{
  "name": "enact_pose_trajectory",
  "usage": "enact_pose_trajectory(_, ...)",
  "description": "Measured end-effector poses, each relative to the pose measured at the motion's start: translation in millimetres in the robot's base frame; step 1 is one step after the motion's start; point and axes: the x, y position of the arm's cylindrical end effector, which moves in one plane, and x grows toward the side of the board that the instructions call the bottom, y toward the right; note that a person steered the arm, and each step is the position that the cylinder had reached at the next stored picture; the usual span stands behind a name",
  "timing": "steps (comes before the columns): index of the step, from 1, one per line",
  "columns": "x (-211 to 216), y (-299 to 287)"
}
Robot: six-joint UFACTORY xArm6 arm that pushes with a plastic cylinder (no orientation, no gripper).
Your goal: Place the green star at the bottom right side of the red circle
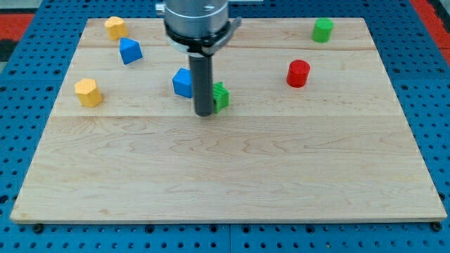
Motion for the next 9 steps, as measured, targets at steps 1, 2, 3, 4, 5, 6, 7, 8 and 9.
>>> enact_pose_trajectory(1, -2.3, -36.3)
enact_pose_trajectory(2, -7.7, -47.5)
enact_pose_trajectory(3, -11.5, -17.7)
enact_pose_trajectory(4, -11.9, 42.8)
enact_pose_trajectory(5, -11.9, 79.7)
enact_pose_trajectory(6, -11.8, 29.0)
enact_pose_trajectory(7, -19.9, 14.6)
enact_pose_trajectory(8, -30.5, 61.0)
enact_pose_trajectory(9, -36.4, 78.6)
